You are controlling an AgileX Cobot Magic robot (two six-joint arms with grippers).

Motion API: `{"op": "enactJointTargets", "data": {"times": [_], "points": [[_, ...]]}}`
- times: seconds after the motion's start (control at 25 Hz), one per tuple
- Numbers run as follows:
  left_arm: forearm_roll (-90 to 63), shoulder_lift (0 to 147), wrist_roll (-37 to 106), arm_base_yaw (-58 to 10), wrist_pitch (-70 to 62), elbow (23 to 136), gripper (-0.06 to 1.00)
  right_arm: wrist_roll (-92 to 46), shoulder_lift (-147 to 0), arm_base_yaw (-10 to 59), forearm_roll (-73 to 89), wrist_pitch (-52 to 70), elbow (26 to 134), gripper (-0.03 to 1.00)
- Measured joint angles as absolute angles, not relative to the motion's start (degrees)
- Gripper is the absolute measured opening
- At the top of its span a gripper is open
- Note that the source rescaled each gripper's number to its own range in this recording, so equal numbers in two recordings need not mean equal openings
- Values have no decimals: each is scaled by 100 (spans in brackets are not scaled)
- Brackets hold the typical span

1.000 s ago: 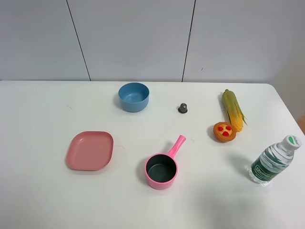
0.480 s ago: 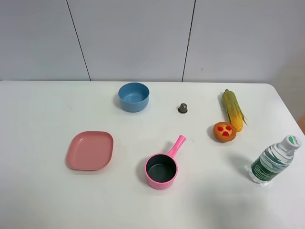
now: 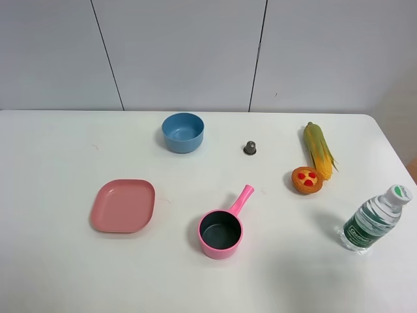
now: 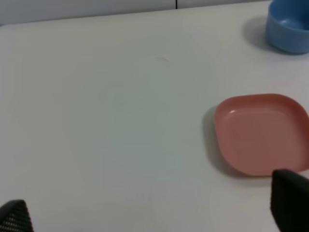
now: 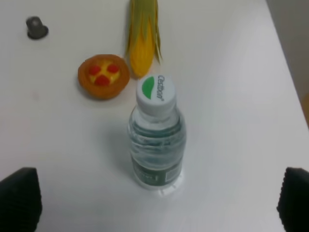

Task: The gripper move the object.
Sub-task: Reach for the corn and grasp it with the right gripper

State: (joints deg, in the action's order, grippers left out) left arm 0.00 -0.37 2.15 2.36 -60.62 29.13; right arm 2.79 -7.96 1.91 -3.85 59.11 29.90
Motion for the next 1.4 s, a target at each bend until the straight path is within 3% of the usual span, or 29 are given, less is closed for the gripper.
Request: {"op": "enactJointTargets", "data": {"times": [0.24,0.72,1.16,1.4], "points": [[0,-37,215,236,-6062,2913,100,316,-2695,191,-290,5172,4253,100],[0,-37,215,236,-6062,2913,100,50,-6994,106,-659,5059,7345,100],[0,-37,215,236,-6062,2913,100,-284,-9031,-671,234,4251,7584,99],[0,-37,215,236,-6062,2913,100,-905,-10207,-724,978,3737,7590,99]]}}
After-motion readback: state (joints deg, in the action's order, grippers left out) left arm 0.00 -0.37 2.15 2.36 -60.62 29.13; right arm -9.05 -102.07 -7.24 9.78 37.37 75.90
